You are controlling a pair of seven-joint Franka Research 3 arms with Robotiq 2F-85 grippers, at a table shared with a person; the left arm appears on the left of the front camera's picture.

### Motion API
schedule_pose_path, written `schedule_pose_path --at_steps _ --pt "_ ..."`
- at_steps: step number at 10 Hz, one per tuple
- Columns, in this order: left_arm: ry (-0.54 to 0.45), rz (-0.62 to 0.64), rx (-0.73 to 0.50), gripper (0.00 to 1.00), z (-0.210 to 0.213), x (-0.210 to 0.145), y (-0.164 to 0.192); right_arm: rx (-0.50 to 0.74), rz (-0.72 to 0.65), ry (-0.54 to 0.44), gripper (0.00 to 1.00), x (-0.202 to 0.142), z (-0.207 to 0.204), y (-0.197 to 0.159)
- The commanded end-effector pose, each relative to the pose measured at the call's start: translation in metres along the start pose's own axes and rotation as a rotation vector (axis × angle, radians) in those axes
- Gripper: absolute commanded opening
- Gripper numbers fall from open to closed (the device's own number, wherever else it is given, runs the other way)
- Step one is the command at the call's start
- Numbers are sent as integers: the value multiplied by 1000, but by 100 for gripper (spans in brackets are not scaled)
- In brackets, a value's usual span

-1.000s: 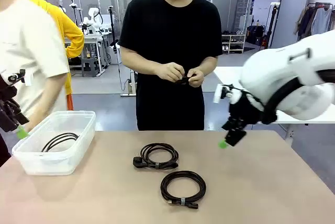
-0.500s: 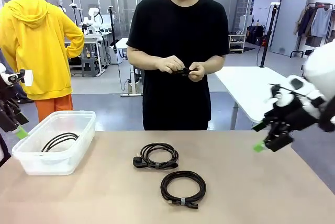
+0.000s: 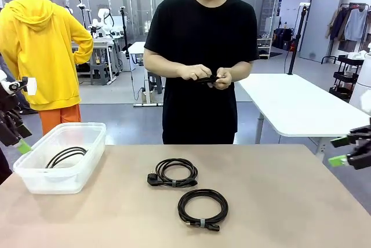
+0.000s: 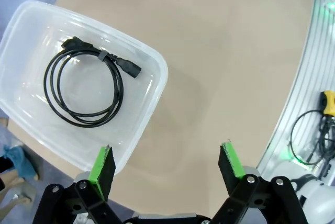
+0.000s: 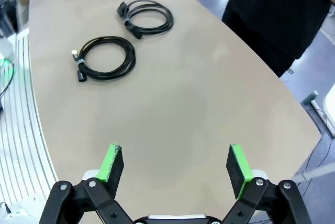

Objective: Organize and store the cables.
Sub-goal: Place the Power Cable into the Organizing box.

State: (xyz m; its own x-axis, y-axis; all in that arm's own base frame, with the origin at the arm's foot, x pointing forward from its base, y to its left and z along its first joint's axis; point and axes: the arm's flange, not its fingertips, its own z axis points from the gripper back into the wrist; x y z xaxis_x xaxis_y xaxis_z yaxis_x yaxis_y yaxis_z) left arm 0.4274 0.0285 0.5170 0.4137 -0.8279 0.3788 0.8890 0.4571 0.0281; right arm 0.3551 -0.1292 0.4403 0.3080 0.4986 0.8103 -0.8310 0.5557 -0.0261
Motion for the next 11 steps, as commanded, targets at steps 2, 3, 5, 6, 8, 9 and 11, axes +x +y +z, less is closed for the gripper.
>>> schedule_pose_path --at_steps 2,3,5,6,8,9,11 --pt "18 -22 -11 100 1 18 -3 0 0 0 100 0 0 0" --pt "25 -44 -28 100 -1 31 -9 0 0 0 100 0 0 0" --pt "71 -109 -28 100 -13 78 -24 0 0 0 100 0 0 0" --pt "93 -123 -36 100 -24 104 -29 0 0 0 100 0 0 0" --pt "144 -161 -66 100 -53 153 -29 0 0 0 100 0 0 0" --pt "173 -177 -83 100 -71 178 -29 0 0 0 100 0 0 0" --pt "233 -295 -68 100 -118 227 -35 0 0 0 100 0 0 0"
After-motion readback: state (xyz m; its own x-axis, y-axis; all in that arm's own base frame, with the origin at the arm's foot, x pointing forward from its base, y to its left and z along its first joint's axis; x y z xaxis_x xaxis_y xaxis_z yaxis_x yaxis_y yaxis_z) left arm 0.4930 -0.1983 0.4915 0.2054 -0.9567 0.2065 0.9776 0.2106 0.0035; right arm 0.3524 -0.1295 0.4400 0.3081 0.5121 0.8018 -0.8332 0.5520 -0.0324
